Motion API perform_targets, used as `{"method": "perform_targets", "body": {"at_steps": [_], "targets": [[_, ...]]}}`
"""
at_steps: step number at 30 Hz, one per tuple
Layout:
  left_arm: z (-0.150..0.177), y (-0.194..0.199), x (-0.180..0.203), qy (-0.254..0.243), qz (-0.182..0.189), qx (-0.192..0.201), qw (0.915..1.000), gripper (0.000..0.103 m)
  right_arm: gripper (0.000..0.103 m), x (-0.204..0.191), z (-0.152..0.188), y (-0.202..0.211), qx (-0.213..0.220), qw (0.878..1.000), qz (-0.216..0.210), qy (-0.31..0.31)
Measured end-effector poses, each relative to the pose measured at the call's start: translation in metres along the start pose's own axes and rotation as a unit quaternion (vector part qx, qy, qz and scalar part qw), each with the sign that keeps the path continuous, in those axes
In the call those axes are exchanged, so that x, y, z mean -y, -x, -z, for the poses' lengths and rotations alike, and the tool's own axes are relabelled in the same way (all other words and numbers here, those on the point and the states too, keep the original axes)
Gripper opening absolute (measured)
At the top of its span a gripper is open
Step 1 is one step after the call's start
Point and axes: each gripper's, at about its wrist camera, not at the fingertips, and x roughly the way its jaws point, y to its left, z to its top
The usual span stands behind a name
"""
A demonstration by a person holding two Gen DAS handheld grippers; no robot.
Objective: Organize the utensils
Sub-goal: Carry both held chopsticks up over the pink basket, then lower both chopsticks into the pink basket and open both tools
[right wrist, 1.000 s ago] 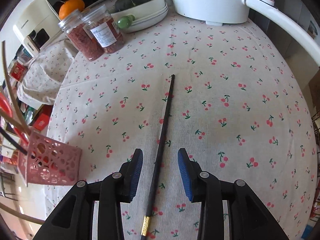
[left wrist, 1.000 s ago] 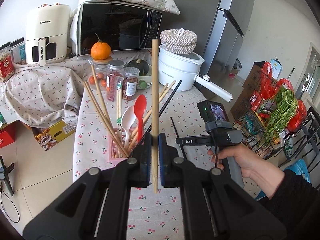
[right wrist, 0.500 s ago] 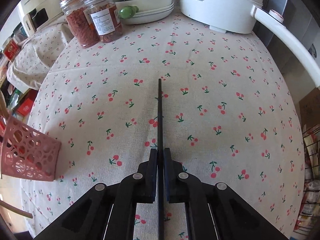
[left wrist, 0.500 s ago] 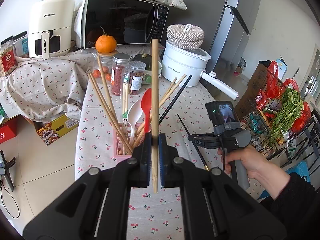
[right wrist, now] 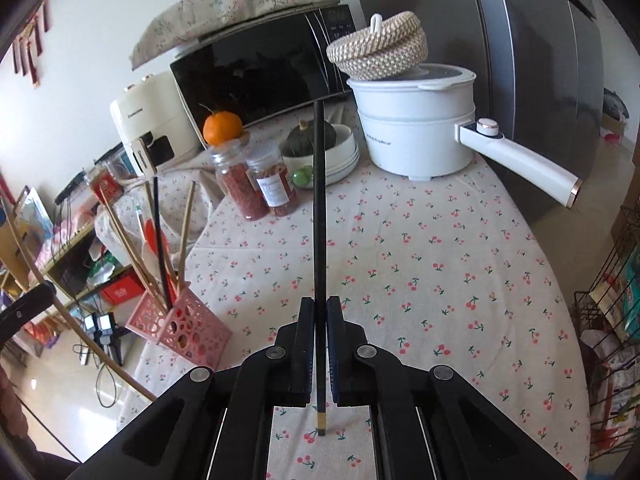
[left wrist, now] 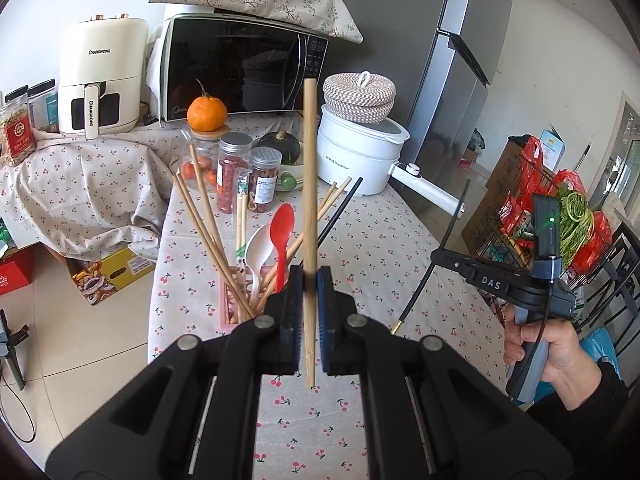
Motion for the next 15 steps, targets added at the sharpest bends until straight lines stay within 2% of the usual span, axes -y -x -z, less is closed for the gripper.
{"method": "perform_targets", "body": {"at_steps": [4, 9, 15], "targets": [[-0.003, 0.009, -0.002, 0.005, -0.001, 0.026, 0.9997, 0.008, 0.006, -0.004, -0.006, 0.024, 0.039, 0.999, -0.021, -0.007], [-0.011, 0.021, -0.01, 0.019, -0.012, 0.078, 0.9967, 0.008, 0.006, -0.015, -0.016, 0.042, 0.072, 0.996, -0.052, -0.013], [-0.019, 0.017, -0.017, 0.019, -0.048, 0.117, 0.9918, 0.008, 0.006, -0.037, -0.023, 0.048, 0.091, 0.992, -0.083, -0.009]]}}
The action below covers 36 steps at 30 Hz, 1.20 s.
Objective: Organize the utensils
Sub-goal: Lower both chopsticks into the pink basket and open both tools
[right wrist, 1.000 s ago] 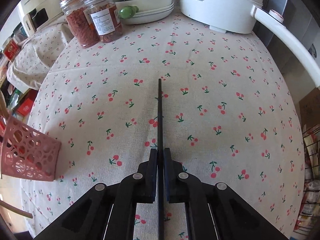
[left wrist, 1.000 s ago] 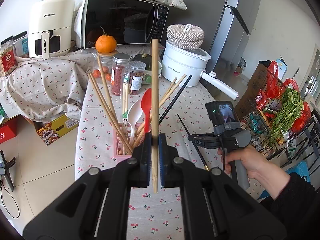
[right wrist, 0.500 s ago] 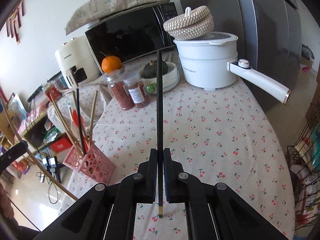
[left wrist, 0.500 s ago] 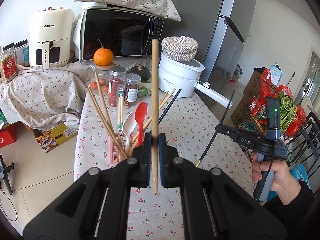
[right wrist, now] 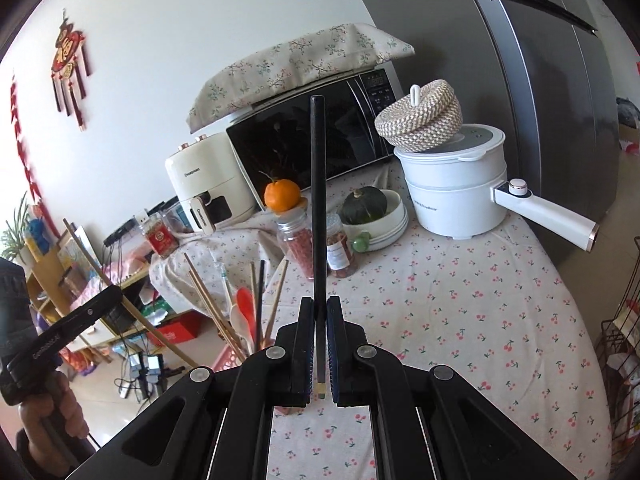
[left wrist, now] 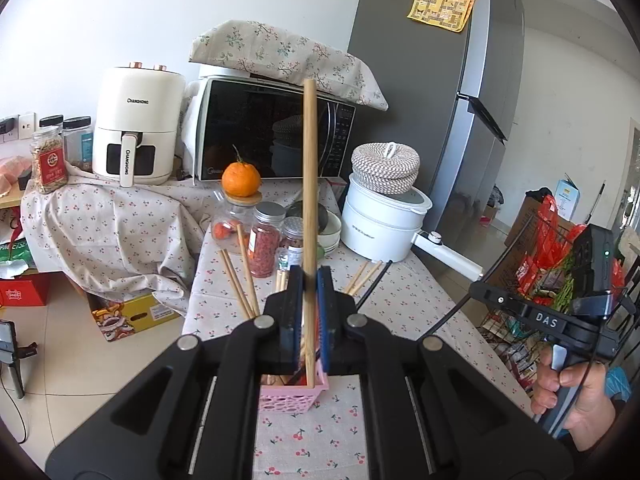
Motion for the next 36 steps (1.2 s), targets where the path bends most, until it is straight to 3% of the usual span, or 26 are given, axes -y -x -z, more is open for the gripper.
{"method": "perform_targets", "body": {"at_steps": [6, 11, 15, 21, 34, 36], "targets": [[0.003, -0.023, -0.009, 0.01, -0.029, -0.007, 0.9995, 0.008, 0.006, -0.02, -0.003, -0.002, 0.002, 0.999, -0.031, 0.006], [0.014, -0.056, -0.018, 0.013, -0.046, -0.053, 0.9975, 0.01, 0.006, -0.034, -0.003, -0.002, 0.002, 0.998, -0.053, 0.013], [0.021, -0.066, -0.026, 0.027, -0.064, -0.086, 0.9939, 0.049, 0.006, -0.041, -0.004, -0.002, 0.005, 0.998, -0.067, 0.009], [0.026, -0.054, -0.04, 0.072, -0.051, -0.121, 0.9887, 0.073, 0.006, -0.048, -0.007, -0.012, 0.008, 0.997, -0.082, -0.001], [0.054, -0.044, -0.06, 0.045, -0.064, -0.188, 0.979, 0.077, 0.006, -0.068, 0.01, -0.068, -0.018, 0.997, -0.07, -0.001], [0.054, -0.044, -0.059, 0.047, -0.061, -0.195, 0.9778, 0.08, 0.014, -0.065, 0.012, -0.073, -0.01, 0.997, -0.071, -0.014]]}}
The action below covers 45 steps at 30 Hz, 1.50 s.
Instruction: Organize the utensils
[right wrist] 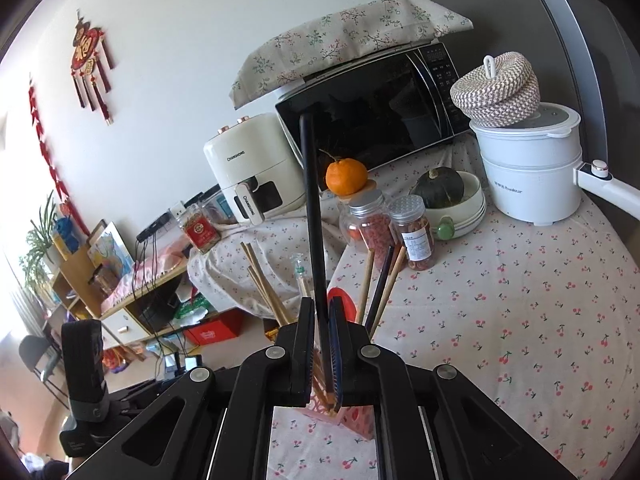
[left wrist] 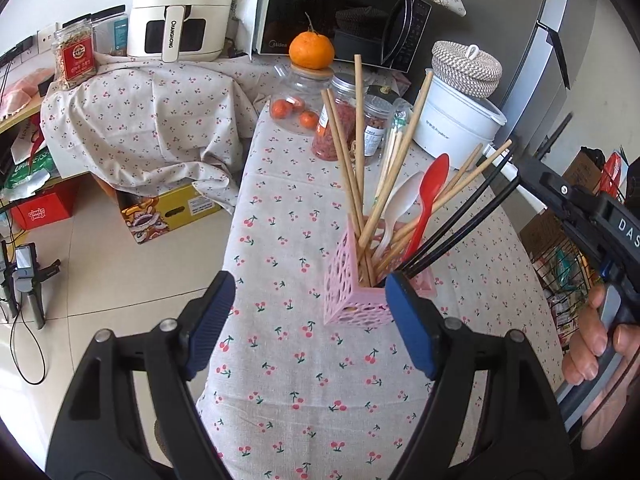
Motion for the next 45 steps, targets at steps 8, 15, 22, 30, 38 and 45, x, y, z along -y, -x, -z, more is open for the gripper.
{"method": "perform_targets", "body": {"at_steps": [8, 15, 22, 30, 38, 45], "targets": [[0.004, 0.015, 0.021, -0.009, -0.003, 0.006, 0.9999, 0.102, 0.09, 0.016, -0.013, 0.046, 0.051, 0.998, 0.017, -0.031], [0.023, 0.04, 0.064, -0.052, -0.027, 0.035, 0.9977, 0.102, 0.103, 0.031, 0.002, 0.105, 0.053, 0.992, 0.113, -0.033], [0.041, 0.056, 0.095, -0.061, -0.033, 0.044, 0.9966, 0.102, 0.103, 0.021, 0.033, 0.147, 0.018, 0.977, 0.209, 0.028], [0.048, 0.082, 0.111, -0.051, -0.038, 0.096, 0.9934, 0.102, 0.103, 0.013, 0.055, 0.185, 0.028, 0.967, 0.249, 0.049], [0.052, 0.085, 0.117, -0.044, -0.048, 0.12, 0.9906, 0.102, 0.103, 0.005, 0.056, 0.193, 0.06, 0.959, 0.269, 0.065], [0.054, 0.088, 0.117, -0.049, -0.058, 0.127, 0.989, 0.102, 0.103, 0.007, 0.057, 0.188, 0.055, 0.958, 0.273, 0.064]]}}
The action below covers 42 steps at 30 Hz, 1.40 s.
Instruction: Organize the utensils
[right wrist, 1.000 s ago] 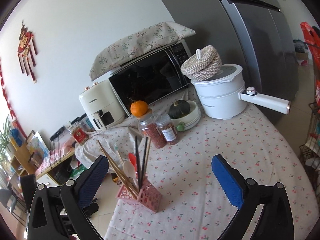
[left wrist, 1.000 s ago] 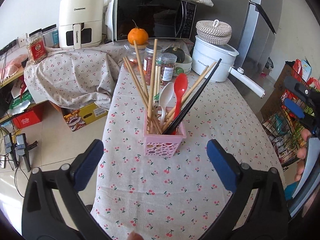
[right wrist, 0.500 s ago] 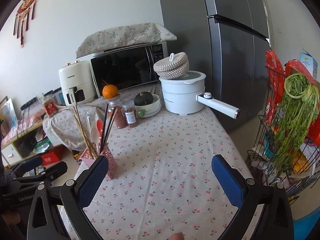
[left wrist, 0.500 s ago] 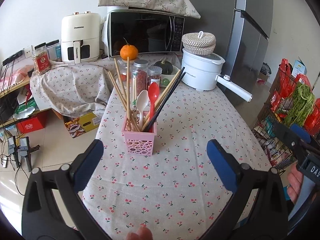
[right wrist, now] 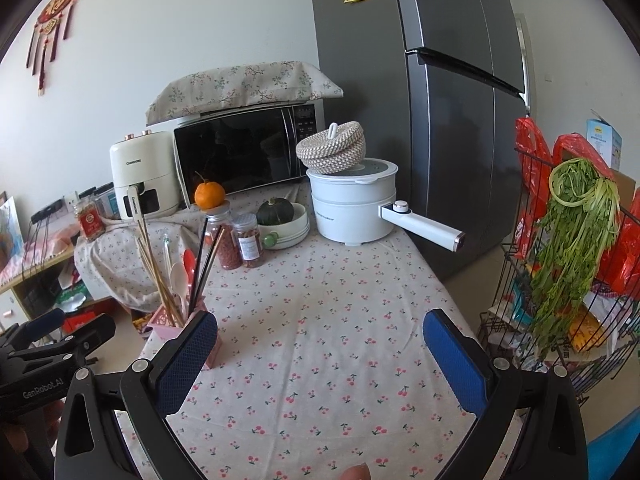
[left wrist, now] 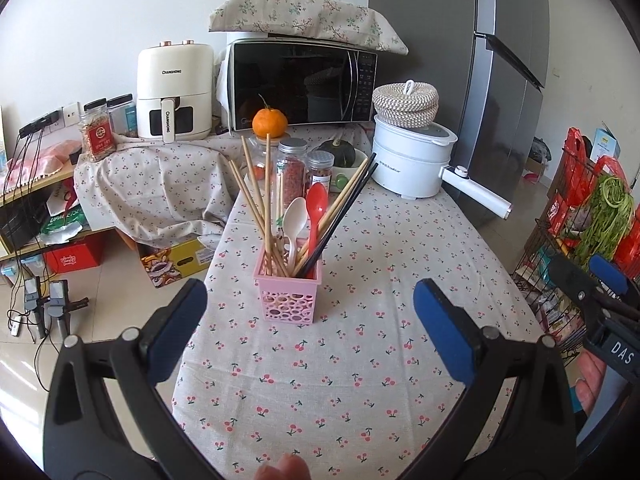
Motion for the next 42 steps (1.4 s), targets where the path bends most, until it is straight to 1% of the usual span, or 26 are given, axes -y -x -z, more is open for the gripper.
{"method": "perform_targets", "body": {"at_steps": [10, 42], "targets": [[0.0006, 0.0003, 0.0002, -0.002, 0.0, -0.003, 1.0, 0.102, 0.103, -0.0027, 0.0027, -0.0072, -0.01, 1.0, 0.001, 0.003], [0.0009, 0.0006, 0.0017, -0.002, -0.002, -0.003, 1.0, 0.103, 0.103, 0.0031, 0.0032, -0.0076, -0.015, 1.0, 0.008, -0.013]]}}
